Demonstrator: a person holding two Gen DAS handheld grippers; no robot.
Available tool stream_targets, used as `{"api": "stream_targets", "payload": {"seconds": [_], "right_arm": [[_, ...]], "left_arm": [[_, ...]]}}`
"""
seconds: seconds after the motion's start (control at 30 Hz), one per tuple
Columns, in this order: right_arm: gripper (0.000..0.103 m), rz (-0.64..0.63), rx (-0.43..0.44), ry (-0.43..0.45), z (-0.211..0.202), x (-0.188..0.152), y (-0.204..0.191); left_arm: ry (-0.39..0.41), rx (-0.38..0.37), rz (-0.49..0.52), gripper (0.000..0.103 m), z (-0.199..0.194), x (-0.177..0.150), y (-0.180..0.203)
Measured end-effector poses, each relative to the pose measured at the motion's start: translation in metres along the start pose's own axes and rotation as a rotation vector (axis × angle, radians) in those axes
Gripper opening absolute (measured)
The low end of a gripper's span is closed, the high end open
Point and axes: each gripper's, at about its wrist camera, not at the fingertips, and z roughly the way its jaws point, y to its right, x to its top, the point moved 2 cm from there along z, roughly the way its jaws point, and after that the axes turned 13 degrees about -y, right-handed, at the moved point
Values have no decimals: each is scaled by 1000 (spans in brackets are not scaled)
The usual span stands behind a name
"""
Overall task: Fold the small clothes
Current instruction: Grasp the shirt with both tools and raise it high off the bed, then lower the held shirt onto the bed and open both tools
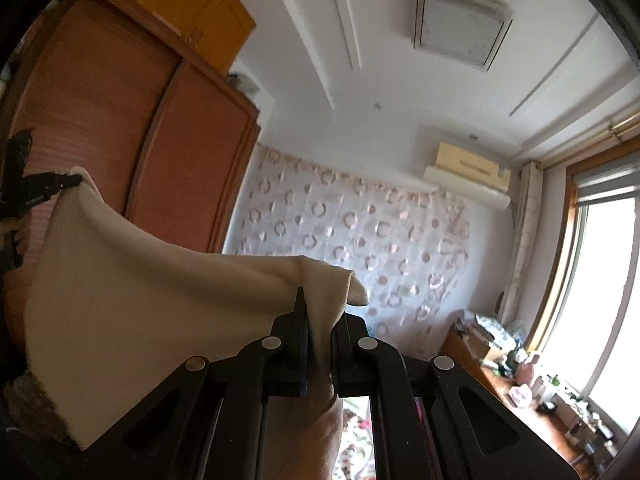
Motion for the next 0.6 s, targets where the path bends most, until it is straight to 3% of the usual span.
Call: {"api": "stream_targets", "payload": {"seconds": [0.17,0.4,0.53,0.6], "right_arm": [[8,15,31,-119,90,-1,2],[8,90,125,-282,239,-30,8],[8,110,142,-382,317,-30,21],[8,117,149,-424,355,-7,34]], "left_arm": [[-125,4,-5,8,98,-43,-1],[-311,-5,-63,8,238,-114,4],[-403,-14,-69,8,310,-146,6],[-443,-22,-70,8,337,-157,7]]}}
